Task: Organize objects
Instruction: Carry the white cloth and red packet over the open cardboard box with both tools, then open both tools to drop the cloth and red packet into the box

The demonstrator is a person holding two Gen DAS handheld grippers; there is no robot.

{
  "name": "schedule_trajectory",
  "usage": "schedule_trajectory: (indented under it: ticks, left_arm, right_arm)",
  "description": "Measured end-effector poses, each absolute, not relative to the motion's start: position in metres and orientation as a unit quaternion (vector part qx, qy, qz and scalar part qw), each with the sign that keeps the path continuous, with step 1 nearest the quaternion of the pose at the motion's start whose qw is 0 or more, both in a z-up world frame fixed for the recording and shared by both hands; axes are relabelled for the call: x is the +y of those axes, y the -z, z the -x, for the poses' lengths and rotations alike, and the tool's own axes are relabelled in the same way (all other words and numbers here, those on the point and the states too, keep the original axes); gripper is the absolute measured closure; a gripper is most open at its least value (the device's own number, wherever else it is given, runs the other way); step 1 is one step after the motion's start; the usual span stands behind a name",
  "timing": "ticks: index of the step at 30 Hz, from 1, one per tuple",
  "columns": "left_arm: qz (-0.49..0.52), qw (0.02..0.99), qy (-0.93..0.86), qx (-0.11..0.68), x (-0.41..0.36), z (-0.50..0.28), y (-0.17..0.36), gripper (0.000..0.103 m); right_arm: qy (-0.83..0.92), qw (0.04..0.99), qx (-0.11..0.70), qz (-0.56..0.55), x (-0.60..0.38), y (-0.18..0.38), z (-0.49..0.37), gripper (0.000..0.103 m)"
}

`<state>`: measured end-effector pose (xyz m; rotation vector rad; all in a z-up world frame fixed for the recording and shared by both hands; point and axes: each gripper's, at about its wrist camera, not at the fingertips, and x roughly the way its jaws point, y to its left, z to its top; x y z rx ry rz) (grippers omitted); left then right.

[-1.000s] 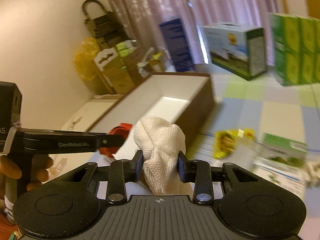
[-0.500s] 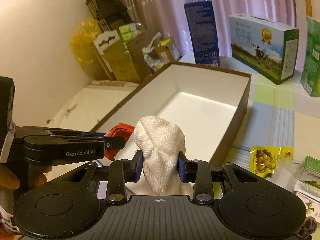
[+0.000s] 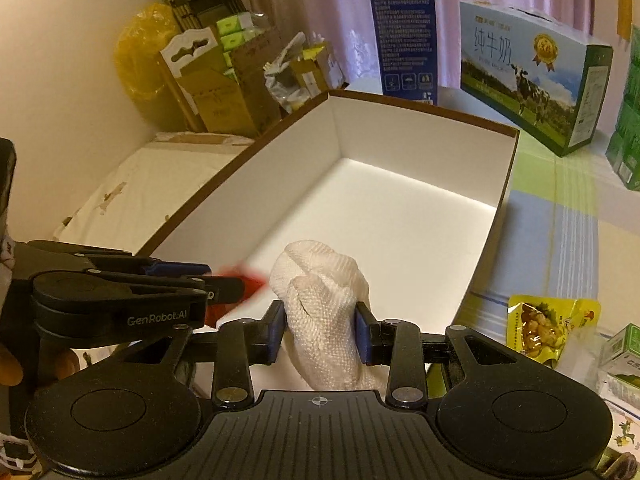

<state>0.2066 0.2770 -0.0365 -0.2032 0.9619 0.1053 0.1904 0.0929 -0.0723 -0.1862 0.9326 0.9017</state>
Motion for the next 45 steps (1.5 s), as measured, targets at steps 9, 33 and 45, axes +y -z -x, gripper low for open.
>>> schedule_trajectory:
  ticks: [9, 33, 45]
  left_arm:
    - [0.1, 0.881, -0.05, 0.46, 0.287, -0.207, 0.034, 0.057]
    - [0.083, 0.886, -0.027, 0.455, 0.265, -0.181, 0.015, 0.04]
    - [0.089, 0.891, -0.049, 0.444, 0.23, -0.15, -0.001, 0.04]
  right_arm:
    - [-0.424, 0.795, 0.423, 0.094, 0.1, 0.07, -0.19, 0.057]
    - [-0.415, 0.806, 0.416, 0.078, 0.062, 0.053, -0.167, 0.056]
    - [-0.446, 0.796, 0.405, 0.067, 0.027, 0.041, -0.151, 0.056]
